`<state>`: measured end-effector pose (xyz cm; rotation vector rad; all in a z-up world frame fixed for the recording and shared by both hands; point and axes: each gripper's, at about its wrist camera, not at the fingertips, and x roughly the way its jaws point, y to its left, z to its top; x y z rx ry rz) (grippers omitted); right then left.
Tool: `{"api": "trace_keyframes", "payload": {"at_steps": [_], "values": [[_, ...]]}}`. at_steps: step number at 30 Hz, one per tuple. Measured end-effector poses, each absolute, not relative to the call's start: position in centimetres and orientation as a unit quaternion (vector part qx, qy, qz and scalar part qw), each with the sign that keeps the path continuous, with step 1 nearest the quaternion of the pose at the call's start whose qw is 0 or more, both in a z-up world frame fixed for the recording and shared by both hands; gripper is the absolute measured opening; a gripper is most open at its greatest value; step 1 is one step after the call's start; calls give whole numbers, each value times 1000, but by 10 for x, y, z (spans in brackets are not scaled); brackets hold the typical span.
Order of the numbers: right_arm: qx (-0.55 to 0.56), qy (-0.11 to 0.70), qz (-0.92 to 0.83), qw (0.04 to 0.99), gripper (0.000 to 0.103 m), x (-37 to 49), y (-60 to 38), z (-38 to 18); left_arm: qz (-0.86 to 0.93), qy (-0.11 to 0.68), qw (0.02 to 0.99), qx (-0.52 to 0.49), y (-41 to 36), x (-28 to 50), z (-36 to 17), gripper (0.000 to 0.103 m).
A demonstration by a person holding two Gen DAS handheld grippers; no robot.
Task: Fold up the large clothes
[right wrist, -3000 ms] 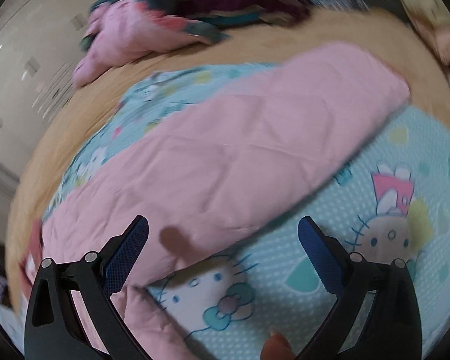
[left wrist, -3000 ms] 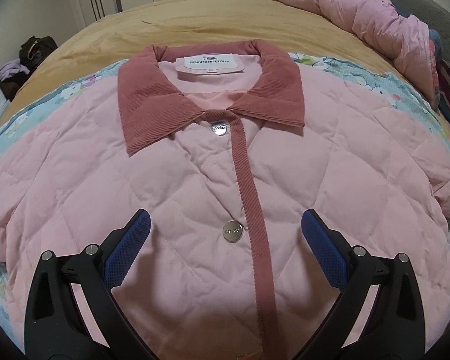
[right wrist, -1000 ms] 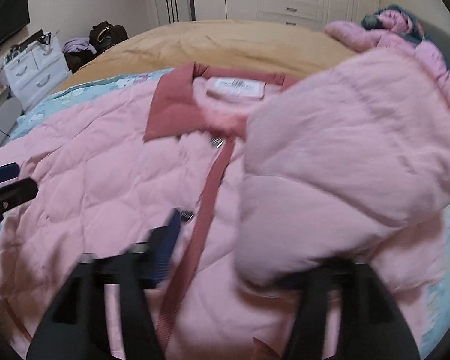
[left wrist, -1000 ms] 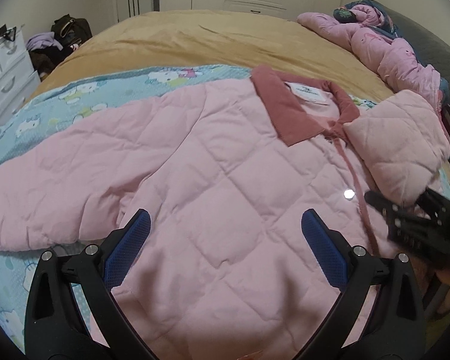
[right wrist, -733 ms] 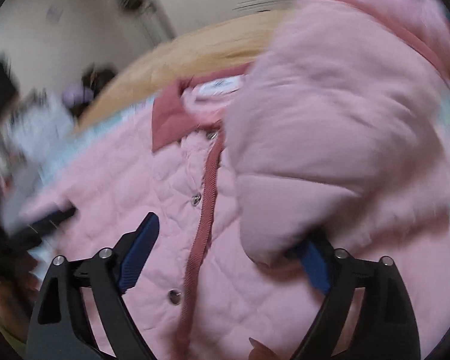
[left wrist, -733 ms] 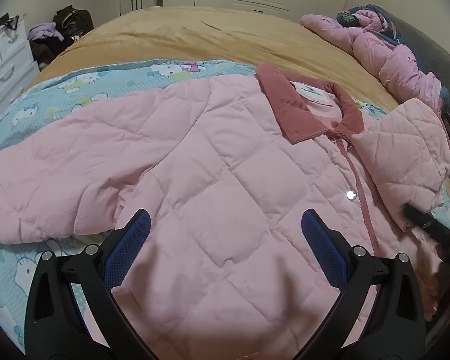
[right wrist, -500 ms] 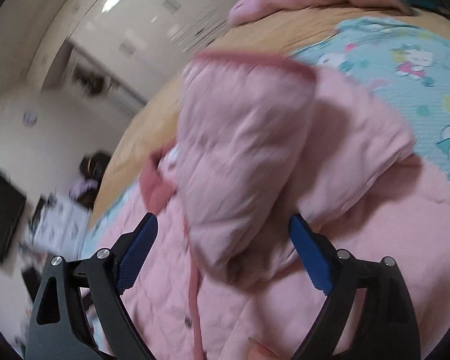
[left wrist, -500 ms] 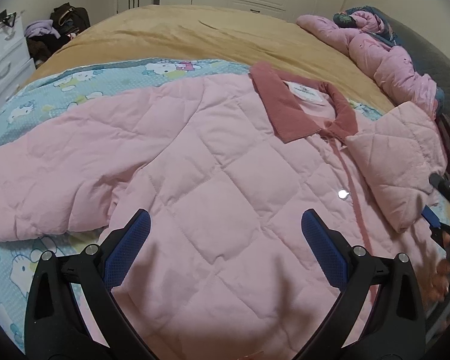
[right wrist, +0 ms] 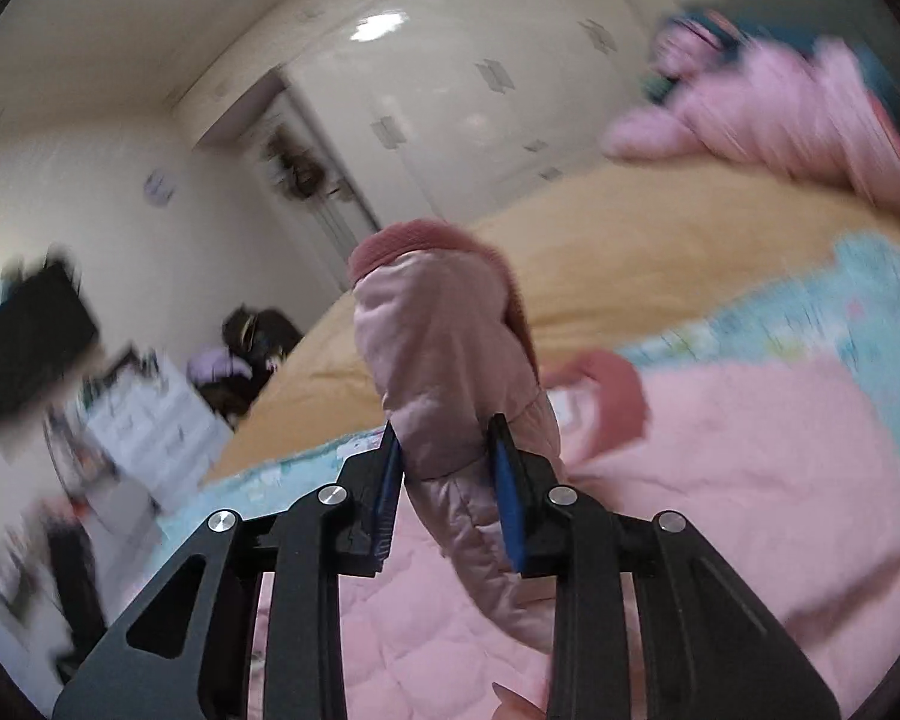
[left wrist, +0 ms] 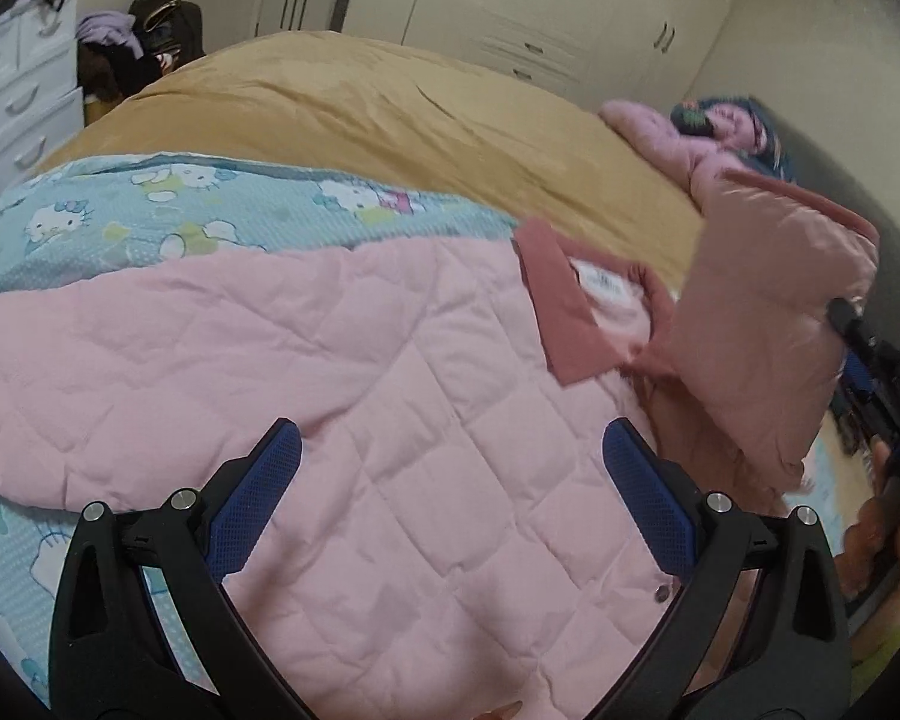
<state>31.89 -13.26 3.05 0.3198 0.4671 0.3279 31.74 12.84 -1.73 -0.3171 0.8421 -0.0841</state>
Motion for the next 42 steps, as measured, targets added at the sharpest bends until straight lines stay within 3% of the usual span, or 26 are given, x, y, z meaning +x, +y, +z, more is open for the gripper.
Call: {"api": "trace_keyframes", "payload": {"at_steps": [3, 7, 9, 11, 13, 20, 21, 22, 23, 27, 29, 34, 39, 42], "values": [[69, 254, 170, 950, 27, 328, -86, 20, -36, 399, 899, -175, 146, 317, -14, 94], [39, 314, 186, 930, 31, 337, -52, -17, -34, 396, 890, -224, 172, 320, -18, 94], [45, 321, 214, 921, 45, 332, -43, -28, -38, 400, 884, -239, 178, 323, -21, 94], [51, 332, 262, 905, 85, 325, -34, -33, -42, 404, 879, -250, 182, 326, -25, 94], [43, 348, 286, 892, 93, 319, -29, -35, -46, 407, 874, -260, 181, 329, -27, 94], [67, 343, 247, 904, 90, 301, -112, -24, -73, 407, 882, -226, 146, 335, -16, 94], [72, 345, 223, 909, 87, 304, -130, -25, -87, 411, 882, -213, 130, 336, -15, 94], [78, 347, 178, 917, 74, 311, -160, -25, -98, 416, 881, -203, 119, 338, -16, 94], [81, 346, 136, 925, 69, 318, -188, -25, -109, 421, 880, -193, 105, 338, -17, 94], [80, 360, 4, 929, 66, 336, -273, -30, -151, 446, 871, -140, 43, 340, -29, 94], [77, 373, -21, 924, 57, 343, -293, -35, -159, 463, 865, -113, 19, 344, -41, 94], [81, 411, -14, 908, 53, 366, -305, -51, -75, 533, 842, -33, 1, 364, -91, 94], [69, 511, -1, 857, 54, 395, -290, -104, -72, 526, 846, -39, 11, 364, -105, 95], [49, 515, -13, 856, 55, 399, -280, -127, -73, 524, 848, -33, 9, 363, -106, 95]]}}
